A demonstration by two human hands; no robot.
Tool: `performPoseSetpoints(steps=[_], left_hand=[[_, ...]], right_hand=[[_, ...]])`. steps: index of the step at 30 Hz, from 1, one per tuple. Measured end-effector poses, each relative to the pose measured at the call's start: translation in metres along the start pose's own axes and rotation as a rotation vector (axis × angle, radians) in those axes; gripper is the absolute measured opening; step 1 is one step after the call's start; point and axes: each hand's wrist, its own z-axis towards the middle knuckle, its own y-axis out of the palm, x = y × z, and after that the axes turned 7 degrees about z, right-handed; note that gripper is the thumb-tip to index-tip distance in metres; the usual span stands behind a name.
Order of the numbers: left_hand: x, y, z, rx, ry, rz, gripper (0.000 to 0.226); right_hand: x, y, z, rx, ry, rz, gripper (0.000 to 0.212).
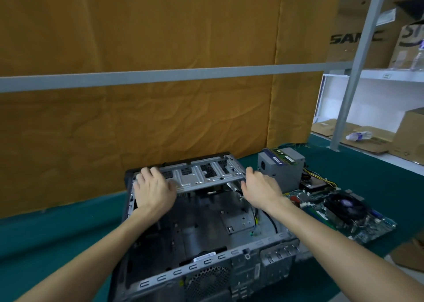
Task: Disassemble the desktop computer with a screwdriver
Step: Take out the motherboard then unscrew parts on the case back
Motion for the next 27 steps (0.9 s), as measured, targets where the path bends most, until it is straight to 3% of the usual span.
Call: performPoseSetpoints(steps=[2,4,7,10,13,17,19,21,24,27], left_hand=[[-0.006,-0.003,0.006,-0.155,-0.077,0.001,0.04],[-0.009,-0.007,0.009,-0.225,-0.086,-0.074,0.027],[-0.011,-0.011,-0.001,-0.186,0.034,-0.277,0.02],[-0.016,-0.011,-0.013,-0.14,0.196,-0.363,0.023],[-0.034,-0.012,-0.015,-0.017,0.235,-0.256,0.023],[-0.05,-0.029,-0.004,-0.007,0.203,-0.497,0.022],[-0.052,-0.042,0.002,-0.161,0.291,-0.612,0.023],[-0.051,-0.048,0.002,-0.28,0.399,-0.657,0.023],[-0.053,-0.048,-0.002,-0.309,0.445,-0.743,0.024],[-0.053,-0.045,-0.001,-0.245,0.44,-0.841,0.032]], right_hand=[[0.001,-0.001,-0.002,0.004,0.002,0.006,0.023],[0.003,0.0,-0.003,0.016,0.028,0.044,0.02],[0.003,-0.002,-0.002,0.092,0.028,0.068,0.024],[-0.001,0.0,-0.003,0.183,-0.156,0.1,0.048],[-0.022,0.003,-0.002,0.125,-0.311,0.144,0.065],[-0.071,0.007,0.016,-0.051,-0.422,0.179,0.072],[-0.095,0.006,0.027,-0.107,-0.459,0.227,0.067],[-0.11,0.005,0.035,-0.109,-0.503,0.27,0.049],[-0.117,0.0,0.034,0.039,-0.606,0.403,0.012],[-0.107,-0.011,0.023,0.087,-0.54,0.544,0.027]])
